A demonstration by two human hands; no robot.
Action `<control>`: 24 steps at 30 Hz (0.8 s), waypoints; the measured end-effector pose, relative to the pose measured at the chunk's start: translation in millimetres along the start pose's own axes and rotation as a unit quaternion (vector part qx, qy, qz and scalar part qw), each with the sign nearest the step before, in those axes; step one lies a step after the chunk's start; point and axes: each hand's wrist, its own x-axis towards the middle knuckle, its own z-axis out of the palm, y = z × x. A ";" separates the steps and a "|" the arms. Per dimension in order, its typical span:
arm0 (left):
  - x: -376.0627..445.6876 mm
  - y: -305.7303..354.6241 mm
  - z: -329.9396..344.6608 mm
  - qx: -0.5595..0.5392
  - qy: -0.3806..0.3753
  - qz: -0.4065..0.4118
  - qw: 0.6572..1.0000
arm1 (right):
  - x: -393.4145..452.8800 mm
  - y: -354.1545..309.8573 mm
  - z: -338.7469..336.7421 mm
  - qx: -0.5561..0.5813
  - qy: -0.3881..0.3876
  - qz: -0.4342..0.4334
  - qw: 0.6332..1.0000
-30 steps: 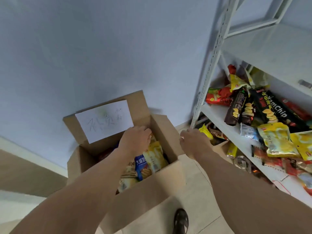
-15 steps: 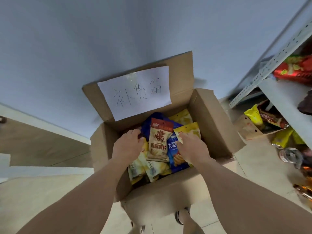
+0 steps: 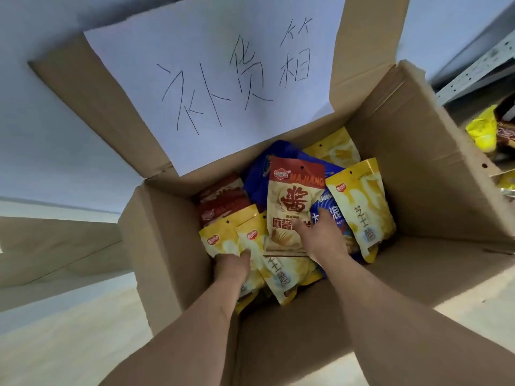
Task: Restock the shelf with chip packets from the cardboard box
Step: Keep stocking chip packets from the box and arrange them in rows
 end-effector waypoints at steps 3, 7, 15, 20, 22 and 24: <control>33.2 -8.0 21.8 -0.056 0.014 -0.044 0.997 | 31.4 12.1 24.3 0.060 0.017 0.025 0.998; 50.0 -14.8 36.9 -0.107 0.060 -0.060 0.991 | 54.2 23.6 48.6 0.077 0.065 0.032 0.994; 37.1 -23.6 38.2 -0.337 0.016 -0.052 0.940 | 60.6 23.1 46.2 0.111 -0.008 0.018 0.994; 32.1 -29.0 36.6 -0.321 0.010 -0.045 0.946 | 54.4 33.6 31.9 0.200 -0.010 -0.001 0.980; 30.8 -31.0 42.0 -0.336 -0.018 -0.055 0.940 | 52.6 41.2 23.6 0.214 -0.008 -0.006 0.977; 28.6 -32.8 50.6 -0.317 -0.041 -0.062 0.946 | 52.7 49.3 17.0 0.229 -0.019 -0.004 0.973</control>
